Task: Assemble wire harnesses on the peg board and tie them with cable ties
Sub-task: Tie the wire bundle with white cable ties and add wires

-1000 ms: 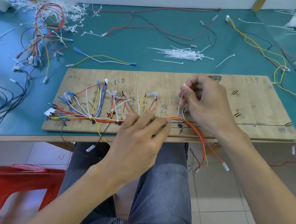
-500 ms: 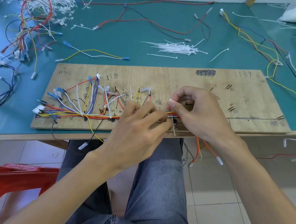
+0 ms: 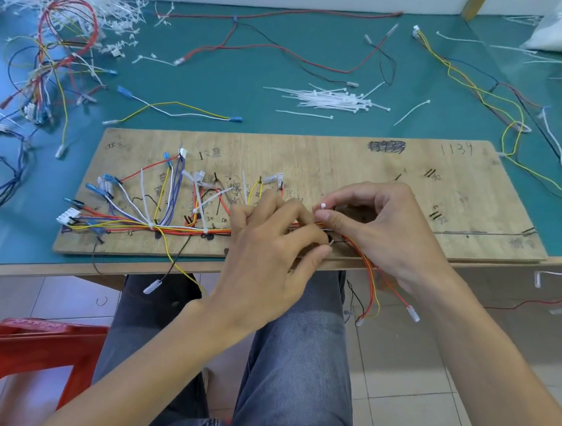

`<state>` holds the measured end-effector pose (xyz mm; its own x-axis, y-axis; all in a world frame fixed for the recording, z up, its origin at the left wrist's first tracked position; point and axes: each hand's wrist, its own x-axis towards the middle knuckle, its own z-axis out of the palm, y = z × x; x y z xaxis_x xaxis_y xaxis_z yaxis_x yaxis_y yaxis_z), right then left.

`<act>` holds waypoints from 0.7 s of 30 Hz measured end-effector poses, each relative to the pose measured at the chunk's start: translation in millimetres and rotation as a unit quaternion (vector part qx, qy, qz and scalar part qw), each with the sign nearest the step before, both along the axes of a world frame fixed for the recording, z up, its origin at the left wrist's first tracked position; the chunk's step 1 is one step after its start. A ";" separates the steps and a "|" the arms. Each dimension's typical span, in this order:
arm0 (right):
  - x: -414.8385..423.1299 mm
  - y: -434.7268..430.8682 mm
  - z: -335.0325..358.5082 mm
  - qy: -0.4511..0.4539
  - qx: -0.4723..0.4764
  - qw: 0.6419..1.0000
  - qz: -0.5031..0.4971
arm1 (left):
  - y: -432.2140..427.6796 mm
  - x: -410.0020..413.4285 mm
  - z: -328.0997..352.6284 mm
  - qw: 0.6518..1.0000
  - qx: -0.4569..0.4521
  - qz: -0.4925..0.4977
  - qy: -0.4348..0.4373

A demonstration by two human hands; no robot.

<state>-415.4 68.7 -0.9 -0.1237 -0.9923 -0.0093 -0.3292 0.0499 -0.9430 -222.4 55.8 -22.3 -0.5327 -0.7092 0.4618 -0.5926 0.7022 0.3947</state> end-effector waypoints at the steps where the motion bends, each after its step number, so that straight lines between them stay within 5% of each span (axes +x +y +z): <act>1: -0.9 0.5 -0.7 0.002 -0.005 1.000 0.003 | 0.1 -0.8 1.1 0.999 0.031 0.008 0.012; 12: -6.2 5.0 -11.0 0.014 -0.058 0.998 -0.002 | -4.4 -12.8 21.3 0.976 0.185 0.111 0.019; 21: -5.5 5.7 -11.7 0.040 -0.074 0.996 -0.004 | -4.7 -11.7 24.9 0.967 0.223 0.115 0.051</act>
<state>-421.0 74.3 -12.7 -0.1260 -0.9811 0.1467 -0.4030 -0.0845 -0.9113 -234.1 51.1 2.6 -0.3051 -0.9442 0.1240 -0.6545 0.3025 0.6929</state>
